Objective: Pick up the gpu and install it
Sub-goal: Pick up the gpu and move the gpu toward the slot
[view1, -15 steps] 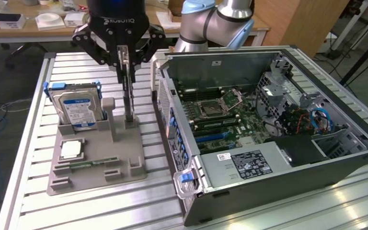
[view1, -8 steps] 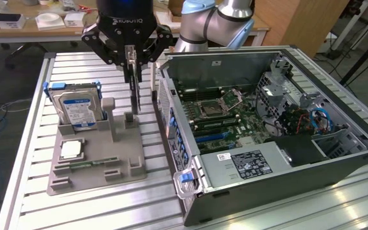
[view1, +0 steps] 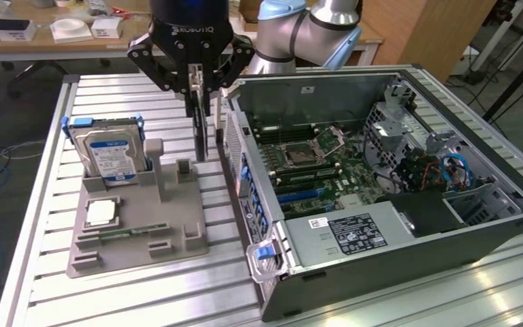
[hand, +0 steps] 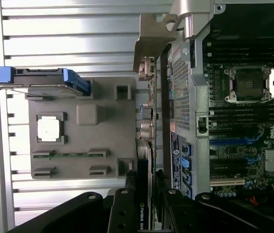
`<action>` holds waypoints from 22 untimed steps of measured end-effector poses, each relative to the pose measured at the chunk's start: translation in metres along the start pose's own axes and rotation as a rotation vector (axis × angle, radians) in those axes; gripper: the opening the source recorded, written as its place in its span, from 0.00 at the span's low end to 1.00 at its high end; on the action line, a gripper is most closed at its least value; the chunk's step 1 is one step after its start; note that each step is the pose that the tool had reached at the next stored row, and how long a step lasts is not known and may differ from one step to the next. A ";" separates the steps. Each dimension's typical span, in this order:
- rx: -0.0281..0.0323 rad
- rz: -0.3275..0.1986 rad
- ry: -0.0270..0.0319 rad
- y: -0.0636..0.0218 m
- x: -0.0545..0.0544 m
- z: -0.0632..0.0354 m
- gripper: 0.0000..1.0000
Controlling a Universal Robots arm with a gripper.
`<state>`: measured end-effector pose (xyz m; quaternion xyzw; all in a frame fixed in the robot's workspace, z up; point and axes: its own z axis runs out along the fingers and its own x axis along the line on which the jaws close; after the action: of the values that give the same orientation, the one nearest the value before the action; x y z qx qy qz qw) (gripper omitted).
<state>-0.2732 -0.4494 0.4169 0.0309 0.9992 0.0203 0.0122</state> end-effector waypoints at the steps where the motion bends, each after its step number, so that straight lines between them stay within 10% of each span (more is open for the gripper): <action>1: 0.0000 0.000 0.0000 0.0001 -0.002 0.0000 0.26; 8: 0.0002 0.000 0.0010 0.0003 -0.004 0.0001 0.26; 12: 0.0018 0.001 0.0283 0.0005 -0.008 0.0002 0.26; 22: 0.0017 0.001 0.0283 0.0007 -0.012 0.0004 0.26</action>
<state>-0.2611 -0.4494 0.4168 0.0310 0.9993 0.0199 -0.0019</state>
